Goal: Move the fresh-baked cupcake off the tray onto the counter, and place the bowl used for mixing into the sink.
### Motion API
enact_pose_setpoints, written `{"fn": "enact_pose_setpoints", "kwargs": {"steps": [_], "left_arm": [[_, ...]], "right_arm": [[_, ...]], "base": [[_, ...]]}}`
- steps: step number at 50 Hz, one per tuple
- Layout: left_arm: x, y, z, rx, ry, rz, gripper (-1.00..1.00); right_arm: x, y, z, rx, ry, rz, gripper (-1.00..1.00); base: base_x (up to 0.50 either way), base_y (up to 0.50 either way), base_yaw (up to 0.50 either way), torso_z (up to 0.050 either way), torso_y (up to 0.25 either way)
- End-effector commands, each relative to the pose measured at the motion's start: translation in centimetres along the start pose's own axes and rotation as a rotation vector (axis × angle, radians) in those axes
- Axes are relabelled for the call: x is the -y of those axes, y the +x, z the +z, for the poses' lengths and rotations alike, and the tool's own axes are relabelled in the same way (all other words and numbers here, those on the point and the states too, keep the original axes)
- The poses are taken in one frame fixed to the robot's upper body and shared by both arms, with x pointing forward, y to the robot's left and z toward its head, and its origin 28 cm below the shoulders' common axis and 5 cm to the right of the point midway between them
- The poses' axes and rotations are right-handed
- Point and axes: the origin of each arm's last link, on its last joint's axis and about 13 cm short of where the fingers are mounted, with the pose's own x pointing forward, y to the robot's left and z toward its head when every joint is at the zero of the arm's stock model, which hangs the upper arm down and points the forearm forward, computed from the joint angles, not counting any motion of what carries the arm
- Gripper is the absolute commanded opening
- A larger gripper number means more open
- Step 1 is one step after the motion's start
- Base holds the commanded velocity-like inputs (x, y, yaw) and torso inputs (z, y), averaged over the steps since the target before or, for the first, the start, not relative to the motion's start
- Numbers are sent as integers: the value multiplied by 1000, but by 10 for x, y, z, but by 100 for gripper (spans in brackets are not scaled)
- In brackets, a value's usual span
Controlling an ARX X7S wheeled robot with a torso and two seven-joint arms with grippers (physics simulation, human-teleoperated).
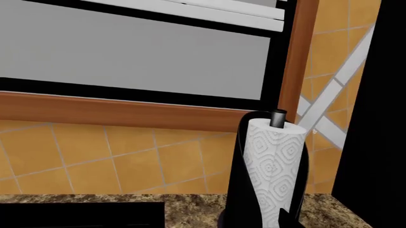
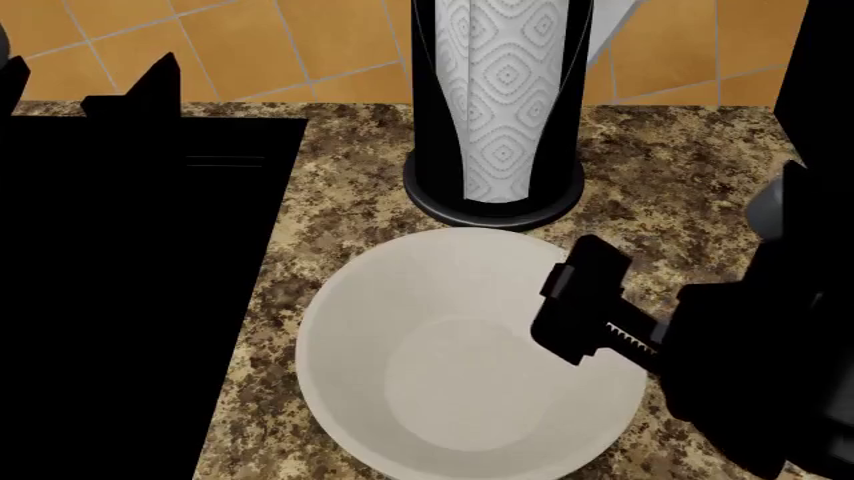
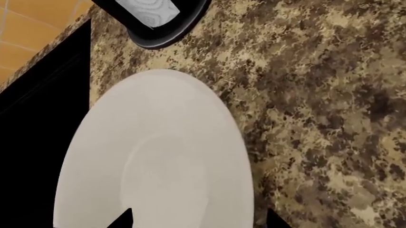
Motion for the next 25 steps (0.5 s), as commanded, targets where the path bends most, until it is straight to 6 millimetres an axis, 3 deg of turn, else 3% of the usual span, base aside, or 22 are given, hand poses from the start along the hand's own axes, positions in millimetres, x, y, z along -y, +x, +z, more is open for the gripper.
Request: {"fn": "enact_pose_setpoints", "kwargs": {"steps": [1,25], "left_arm": [[0,0,0,0,-2,1,100],[0,0,0,-1,-2,4,100]], "right_arm": [[8,10,-3,-13,17,-11,100],[18,25,-10,-47,28,-12,100]], "base": [[0,0,0,0,0],[0,0,0,0,0]]}}
